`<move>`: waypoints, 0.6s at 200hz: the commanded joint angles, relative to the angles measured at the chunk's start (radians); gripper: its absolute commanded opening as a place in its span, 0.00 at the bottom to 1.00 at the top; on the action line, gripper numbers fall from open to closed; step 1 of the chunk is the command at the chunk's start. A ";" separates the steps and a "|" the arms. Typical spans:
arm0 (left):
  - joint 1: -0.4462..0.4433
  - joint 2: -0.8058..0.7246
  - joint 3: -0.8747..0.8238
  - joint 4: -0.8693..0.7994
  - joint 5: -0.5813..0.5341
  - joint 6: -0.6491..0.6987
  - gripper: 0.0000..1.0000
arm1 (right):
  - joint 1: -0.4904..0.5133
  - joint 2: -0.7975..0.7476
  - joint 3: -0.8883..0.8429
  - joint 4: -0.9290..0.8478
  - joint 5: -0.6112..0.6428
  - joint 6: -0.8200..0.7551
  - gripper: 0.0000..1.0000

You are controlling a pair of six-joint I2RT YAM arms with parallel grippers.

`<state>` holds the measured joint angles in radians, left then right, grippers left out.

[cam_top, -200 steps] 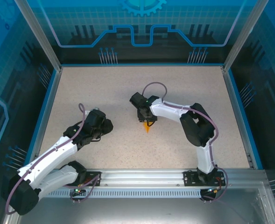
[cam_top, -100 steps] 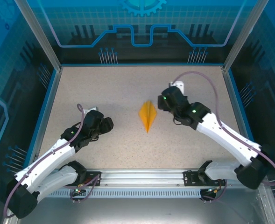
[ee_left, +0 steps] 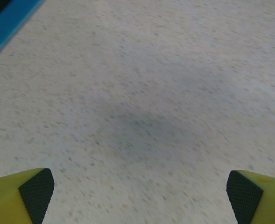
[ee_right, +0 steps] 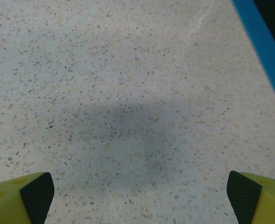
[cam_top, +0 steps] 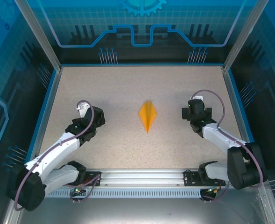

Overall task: Fold a paper plane with a square sheet of paper (pick it up from the middle)
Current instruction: Reset both arms

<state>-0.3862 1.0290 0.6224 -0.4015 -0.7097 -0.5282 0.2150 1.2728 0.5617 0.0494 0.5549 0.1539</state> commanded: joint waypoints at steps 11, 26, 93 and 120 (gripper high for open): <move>0.098 0.072 -0.020 0.239 -0.103 0.155 0.99 | -0.040 0.085 -0.063 0.428 -0.139 -0.129 0.99; 0.112 0.122 -0.031 0.369 -0.100 0.258 0.98 | -0.041 0.120 -0.068 0.502 -0.176 -0.155 0.99; 0.192 0.326 -0.192 0.996 0.153 0.476 0.99 | -0.089 0.205 -0.241 0.880 -0.377 -0.197 0.99; 0.224 0.352 -0.200 1.059 0.297 0.554 0.98 | -0.097 0.225 -0.180 0.792 -0.382 -0.192 1.00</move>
<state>-0.1944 1.3735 0.4236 0.4572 -0.5869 -0.0818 0.1410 1.4864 0.3431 0.7631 0.2161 -0.0280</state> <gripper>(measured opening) 0.985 0.994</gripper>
